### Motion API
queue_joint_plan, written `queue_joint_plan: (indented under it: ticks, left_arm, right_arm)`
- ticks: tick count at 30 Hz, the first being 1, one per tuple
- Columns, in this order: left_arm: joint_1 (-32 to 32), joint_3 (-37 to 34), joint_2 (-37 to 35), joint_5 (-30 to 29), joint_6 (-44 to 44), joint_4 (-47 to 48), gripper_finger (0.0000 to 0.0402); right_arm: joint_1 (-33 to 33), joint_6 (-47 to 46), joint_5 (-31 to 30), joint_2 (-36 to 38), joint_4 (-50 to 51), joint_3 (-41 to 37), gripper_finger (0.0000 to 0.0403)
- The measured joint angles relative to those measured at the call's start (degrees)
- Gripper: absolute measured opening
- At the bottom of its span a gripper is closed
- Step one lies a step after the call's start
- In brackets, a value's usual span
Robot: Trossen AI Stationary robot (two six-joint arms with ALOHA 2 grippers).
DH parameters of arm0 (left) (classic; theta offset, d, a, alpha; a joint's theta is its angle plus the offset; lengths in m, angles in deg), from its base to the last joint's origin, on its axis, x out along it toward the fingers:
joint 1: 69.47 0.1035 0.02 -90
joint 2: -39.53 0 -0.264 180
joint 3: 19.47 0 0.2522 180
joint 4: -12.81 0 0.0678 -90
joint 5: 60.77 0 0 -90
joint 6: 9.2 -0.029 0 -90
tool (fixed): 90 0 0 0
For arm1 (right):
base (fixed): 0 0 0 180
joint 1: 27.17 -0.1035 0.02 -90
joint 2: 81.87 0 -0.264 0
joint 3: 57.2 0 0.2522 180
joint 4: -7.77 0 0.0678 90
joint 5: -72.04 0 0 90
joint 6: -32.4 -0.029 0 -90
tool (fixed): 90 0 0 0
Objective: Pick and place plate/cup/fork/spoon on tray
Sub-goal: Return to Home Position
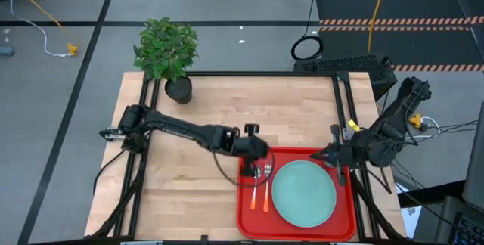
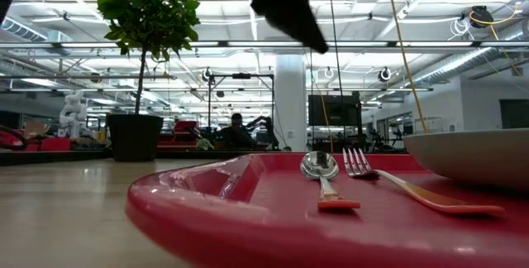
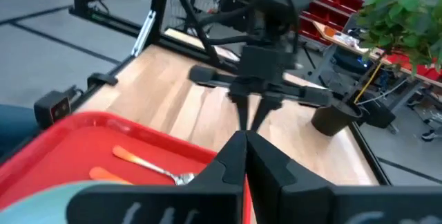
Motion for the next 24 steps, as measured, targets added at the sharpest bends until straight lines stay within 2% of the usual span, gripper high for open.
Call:
queue_joint_plan:
  ticks: [4,8,14,20,24]
  left_arm:
    - [3.29,-0.02,0.32,0.47,1.53,2.89,0.0003]
    - [5.4,0.0,0.31,1.97,1.3,2.93,0.0003]
    - [4.97,-1.19,0.19,2.02,5.09,6.83,0.0003]
    - [2.01,-11.65,-3.26,0.97,11.06,2.68,0.0003]
    - [0.94,-21.3,-8.93,-0.76,13.41,-3.89,0.0003]
  right_arm:
    - [0.03,0.46,-0.02,2.95,1.35,-2.34,0.0001]
    - [0.79,3.05,0.02,7.29,-3.41,-7.43,0.0001]
    - [4.37,5.71,3.61,14.27,-6.99,-13.63,0.0001]
    - [9.79,5.6,11.15,19.78,-10.0,-19.85,0.0]
    - [14.74,11.56,13.57,21.25,-17.03,-23.96,0.0]
